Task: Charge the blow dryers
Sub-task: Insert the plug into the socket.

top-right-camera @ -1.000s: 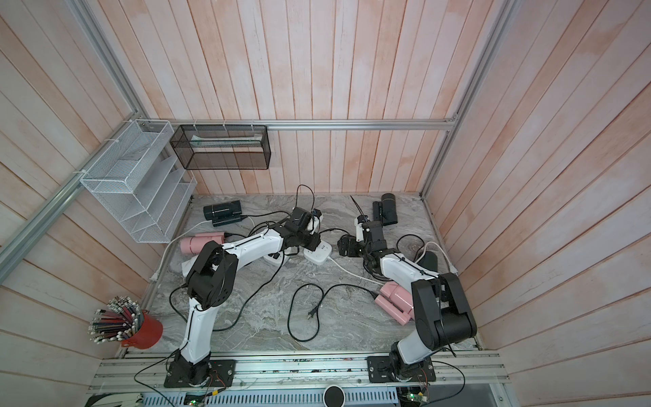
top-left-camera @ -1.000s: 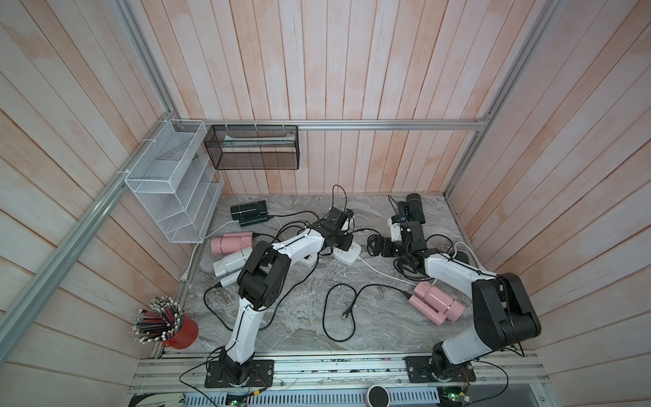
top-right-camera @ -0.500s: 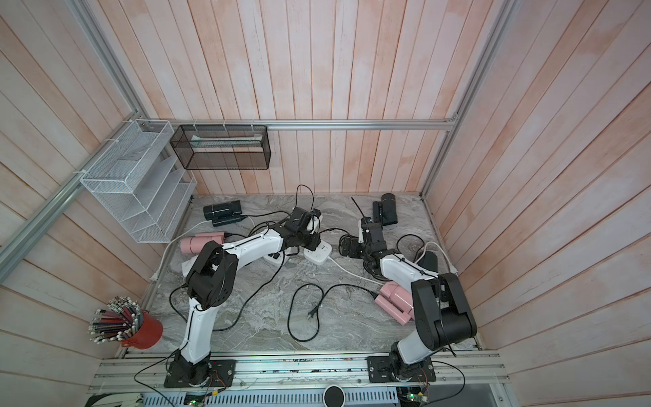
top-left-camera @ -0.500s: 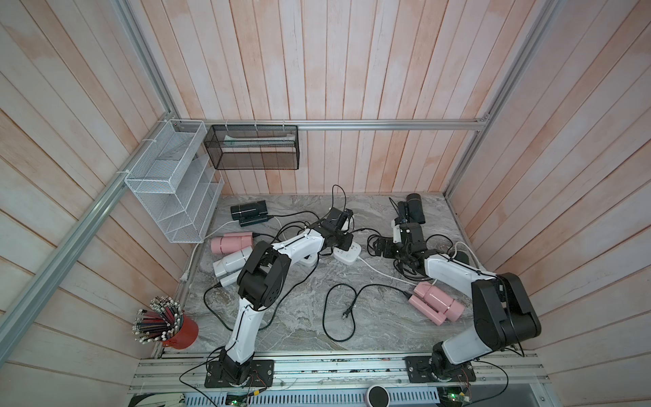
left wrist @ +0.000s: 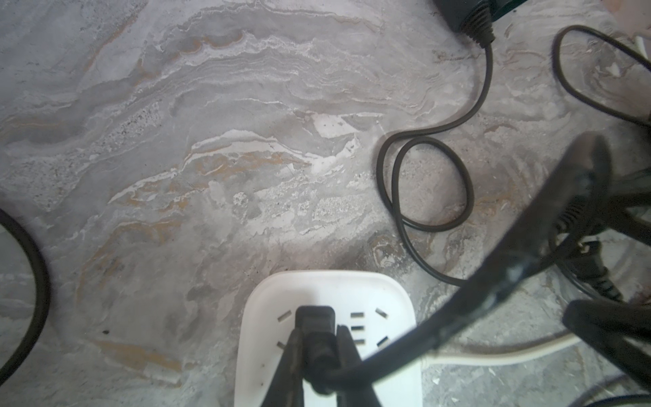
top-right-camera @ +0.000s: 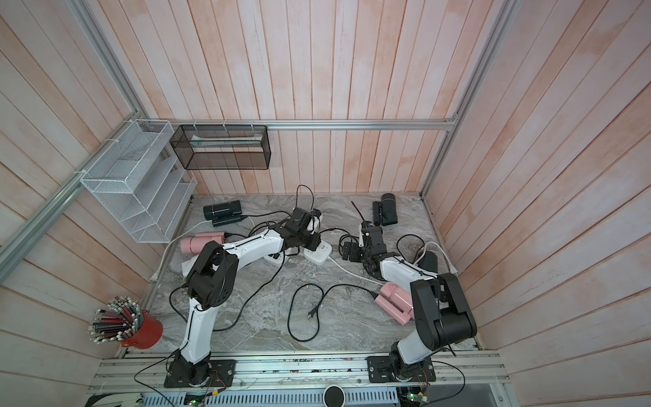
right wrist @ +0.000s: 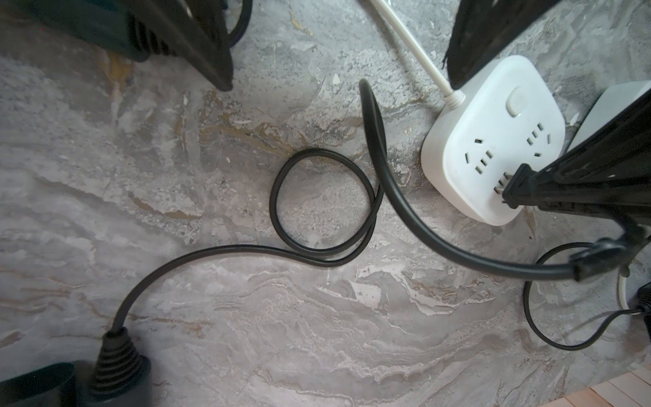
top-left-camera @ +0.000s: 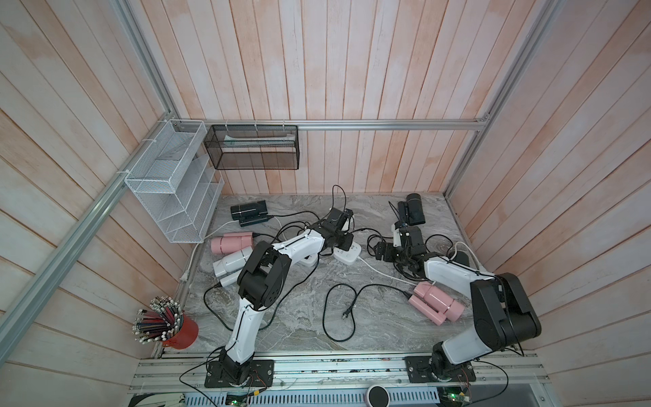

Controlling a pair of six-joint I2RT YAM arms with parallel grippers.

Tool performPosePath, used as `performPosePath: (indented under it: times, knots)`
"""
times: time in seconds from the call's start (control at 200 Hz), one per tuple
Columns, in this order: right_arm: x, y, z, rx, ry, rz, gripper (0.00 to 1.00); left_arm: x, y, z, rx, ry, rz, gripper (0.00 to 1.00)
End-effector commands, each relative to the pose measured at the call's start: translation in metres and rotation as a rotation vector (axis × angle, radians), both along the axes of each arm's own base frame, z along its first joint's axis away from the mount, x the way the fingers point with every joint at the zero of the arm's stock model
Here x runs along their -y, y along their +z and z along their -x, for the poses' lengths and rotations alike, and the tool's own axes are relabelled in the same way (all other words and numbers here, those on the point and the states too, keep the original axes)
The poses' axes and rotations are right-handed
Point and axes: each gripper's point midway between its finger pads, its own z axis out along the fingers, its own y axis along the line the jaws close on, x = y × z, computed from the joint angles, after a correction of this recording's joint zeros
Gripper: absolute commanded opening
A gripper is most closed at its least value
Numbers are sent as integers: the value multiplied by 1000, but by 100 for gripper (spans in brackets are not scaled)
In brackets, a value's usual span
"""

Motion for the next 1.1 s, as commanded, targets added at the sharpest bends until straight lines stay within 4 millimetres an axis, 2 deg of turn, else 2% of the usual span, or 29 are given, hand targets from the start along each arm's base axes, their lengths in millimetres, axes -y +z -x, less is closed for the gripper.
performPosePath:
  times: [0.0,0.285,0.52,0.7,1.095]
  knots:
    - [-1,4,3,9,-6,-14,95,-8,-53,28,-122,-24,-89,15]
    - [0,4,4,9,-9,-17,94,-17,-64,32,-86,-20,-195,15]
    - [0,6,3,15,-10,-17,94,-16,-68,36,-146,-24,-113,15]
    - [1,7,4,15,-10,-12,94,-20,-57,32,-179,-5,-20,15]
    - [0,3,3,5,-12,-15,94,-37,-81,31,-126,38,-236,15]
